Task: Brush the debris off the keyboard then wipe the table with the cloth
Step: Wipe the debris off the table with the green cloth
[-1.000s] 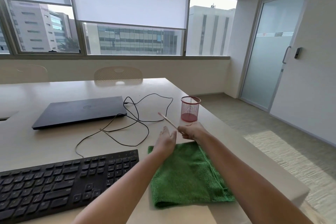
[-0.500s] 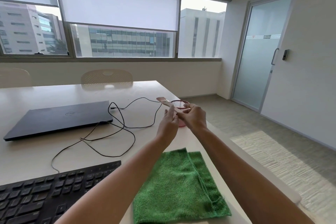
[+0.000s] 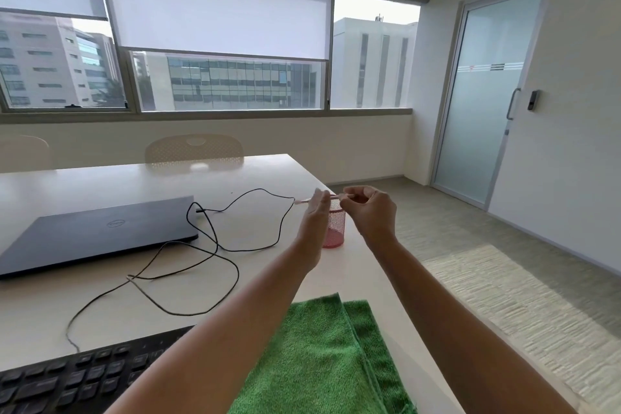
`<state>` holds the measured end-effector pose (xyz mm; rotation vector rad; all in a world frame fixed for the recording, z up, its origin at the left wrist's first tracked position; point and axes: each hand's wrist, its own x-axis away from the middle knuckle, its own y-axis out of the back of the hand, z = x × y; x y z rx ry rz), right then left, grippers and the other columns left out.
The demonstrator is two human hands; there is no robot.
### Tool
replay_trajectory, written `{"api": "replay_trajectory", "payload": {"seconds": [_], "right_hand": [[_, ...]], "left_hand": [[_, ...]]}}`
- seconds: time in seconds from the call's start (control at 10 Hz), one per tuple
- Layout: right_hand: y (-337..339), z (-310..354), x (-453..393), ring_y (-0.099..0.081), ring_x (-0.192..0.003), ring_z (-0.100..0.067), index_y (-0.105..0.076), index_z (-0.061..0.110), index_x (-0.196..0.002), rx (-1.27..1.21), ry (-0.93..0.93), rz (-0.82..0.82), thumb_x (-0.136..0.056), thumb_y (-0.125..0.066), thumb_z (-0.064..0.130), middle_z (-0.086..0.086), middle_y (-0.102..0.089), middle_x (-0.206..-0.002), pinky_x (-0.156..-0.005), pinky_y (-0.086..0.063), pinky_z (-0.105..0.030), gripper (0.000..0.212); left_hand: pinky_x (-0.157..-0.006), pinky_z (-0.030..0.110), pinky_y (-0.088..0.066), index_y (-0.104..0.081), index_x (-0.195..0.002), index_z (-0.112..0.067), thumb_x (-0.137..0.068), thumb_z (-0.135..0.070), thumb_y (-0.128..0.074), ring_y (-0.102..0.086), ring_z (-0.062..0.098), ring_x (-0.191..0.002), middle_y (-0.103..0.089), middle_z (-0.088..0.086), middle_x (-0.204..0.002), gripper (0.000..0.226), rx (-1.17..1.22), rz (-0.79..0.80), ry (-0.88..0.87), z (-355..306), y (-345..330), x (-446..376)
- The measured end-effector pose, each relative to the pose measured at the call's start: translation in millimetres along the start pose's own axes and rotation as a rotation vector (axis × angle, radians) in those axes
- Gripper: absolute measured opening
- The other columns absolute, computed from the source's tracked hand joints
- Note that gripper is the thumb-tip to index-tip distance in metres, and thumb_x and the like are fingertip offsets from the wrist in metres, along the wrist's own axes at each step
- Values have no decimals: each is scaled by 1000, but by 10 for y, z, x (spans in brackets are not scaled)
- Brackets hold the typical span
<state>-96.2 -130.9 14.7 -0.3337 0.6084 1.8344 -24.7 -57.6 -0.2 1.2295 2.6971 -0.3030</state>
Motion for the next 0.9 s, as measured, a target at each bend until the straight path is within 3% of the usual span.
{"api": "replay_trajectory", "payload": {"seconds": [0.2, 0.3, 0.4, 0.5, 0.6, 0.7, 0.8, 0.9], "right_hand": [[33, -42, -138, -65, -80, -11, -71, 6, -97, 44, 71, -72, -76, -74, 14, -4, -72, -87, -75, -44, -10, 23], [31, -133, -175, -67, -81, -16, -71, 5, -94, 74, 58, -65, -76, -74, 15, -6, -72, -86, -75, -44, -13, 21], [14, -180, -227, -66, -80, -18, -70, 6, -92, 105, 41, -57, -77, -73, 15, -7, -72, -84, -73, -44, -18, 18], [-8, -152, -270, -66, -85, -20, -69, 4, -99, 125, 19, -36, -79, -72, 15, -9, -72, -90, -71, -40, -15, 23], [-102, -87, -280, -63, -101, -24, -62, 5, -118, 194, 12, -5, -82, -70, 21, -12, -68, -106, -79, -40, -19, 40], [-216, -48, -243, -58, -111, -25, -59, 8, -124, 253, 50, -1, -82, -69, 23, -13, -65, -116, -89, -41, -23, 46], [-454, 60, -3, -44, -128, -26, -55, 8, -127, 276, 131, 70, -82, -68, 23, -14, -54, -132, -104, -30, -25, 49], [-621, 191, 160, -41, -130, -26, -53, 8, -129, 261, 174, 124, -84, -67, 25, -15, -50, -137, -108, -29, -28, 50]], "left_hand": [[-86, 19, -36, -51, -97, -30, -103, -32, -29, -47, 0, -94, -51, -13, -101, 23, -17, 11, 50, -32, -26, -163], [-102, 25, -33, -44, -133, -22, -102, -36, -30, -45, 9, -120, -49, -5, -128, 37, -56, 5, 98, -12, 31, -157], [-119, 38, -16, -21, -148, -7, -102, -35, -30, -19, 21, -144, -23, 7, -155, 55, -109, -8, 121, 28, 131, -104], [-119, 40, -13, -20, -147, -3, -102, -34, -30, -15, 22, -145, -19, 11, -155, 55, -151, -22, 119, 35, 223, -48], [-119, 42, -13, -22, -147, -2, -103, -32, -29, -16, 25, -144, -20, 13, -155, 54, -214, -52, 100, -18, 412, 32], [-118, 38, -13, -22, -146, 2, -103, -28, -28, -16, 27, -143, -19, 17, -154, 53, -237, -75, 71, -73, 544, 107], [-112, 21, -13, -17, -150, -7, -103, -28, -29, -16, 15, -144, -19, 4, -156, 52, -232, -54, 33, -168, 783, 391], [-110, 19, -13, -16, -150, -8, -103, -28, -29, -15, 13, -144, -17, 3, -157, 53, -216, -85, 1, -197, 931, 554]]}}
